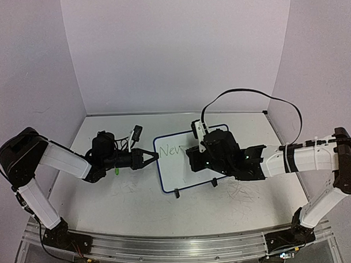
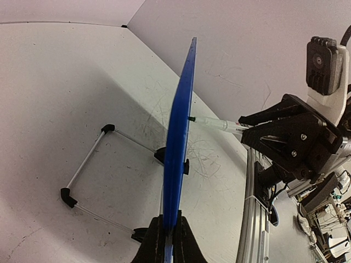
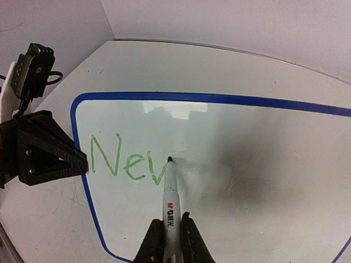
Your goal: Write a sentence on the whiteboard
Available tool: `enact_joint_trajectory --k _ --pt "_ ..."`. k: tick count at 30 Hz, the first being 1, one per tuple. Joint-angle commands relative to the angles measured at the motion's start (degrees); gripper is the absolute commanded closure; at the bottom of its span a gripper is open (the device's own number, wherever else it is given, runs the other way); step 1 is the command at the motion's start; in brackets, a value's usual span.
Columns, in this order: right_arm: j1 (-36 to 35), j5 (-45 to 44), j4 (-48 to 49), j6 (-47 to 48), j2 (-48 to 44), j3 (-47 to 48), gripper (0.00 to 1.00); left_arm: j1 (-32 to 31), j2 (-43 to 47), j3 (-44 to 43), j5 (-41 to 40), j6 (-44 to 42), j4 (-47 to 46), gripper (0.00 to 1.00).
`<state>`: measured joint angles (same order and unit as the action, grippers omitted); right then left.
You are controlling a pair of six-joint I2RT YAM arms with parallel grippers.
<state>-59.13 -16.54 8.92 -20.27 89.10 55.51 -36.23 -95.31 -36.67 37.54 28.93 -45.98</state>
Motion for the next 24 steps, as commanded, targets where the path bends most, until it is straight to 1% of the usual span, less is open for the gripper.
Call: enact_joint_trajectory --k 1,14,24 --pt "0.7 0.1 -1.2 -1.3 -0.4 -0.1 1.00 -0.7 1.8 -0.7 2.3 0.5 -1.5 1.00" --pt "0.4 0.3 -2.0 -3.6 -2.0 -3.1 1.00 -0.7 1.6 -0.8 2.3 0.7 -1.5 1.00" --pt "0.1 0.3 -2.1 -3.9 -2.3 -3.5 1.00 -0.7 1.5 -1.1 2.4 0.8 -1.5 1.00"
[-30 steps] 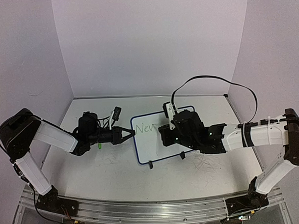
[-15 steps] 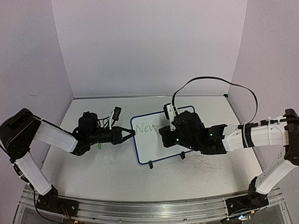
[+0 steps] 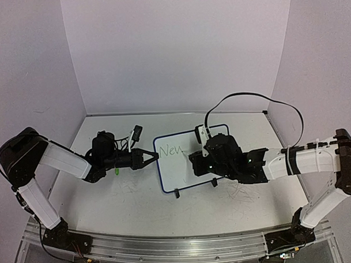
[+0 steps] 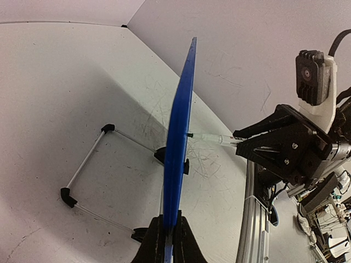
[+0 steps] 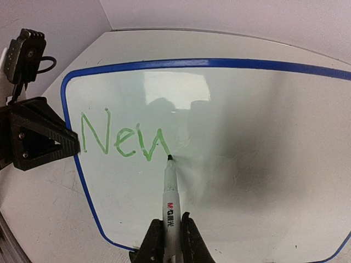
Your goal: Write a sentence on the whiteboard
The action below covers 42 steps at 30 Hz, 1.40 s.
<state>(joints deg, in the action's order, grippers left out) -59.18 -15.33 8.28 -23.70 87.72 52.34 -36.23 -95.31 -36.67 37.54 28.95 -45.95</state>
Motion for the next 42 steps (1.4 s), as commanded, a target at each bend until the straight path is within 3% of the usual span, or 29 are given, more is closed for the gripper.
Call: enact_joint_trajectory --k 1,42 --pt "0.0 -1.0 -1.5 -0.5 -0.9 -0.2 1.00 -0.7 1.5 -1.2 2.5 0.8 -1.6 1.00" --pt "1.2 -5.0 -0.9 3.3 1.4 5.2 1.00 -0.7 1.9 -0.6 1.9 0.6 -1.6 1.00"
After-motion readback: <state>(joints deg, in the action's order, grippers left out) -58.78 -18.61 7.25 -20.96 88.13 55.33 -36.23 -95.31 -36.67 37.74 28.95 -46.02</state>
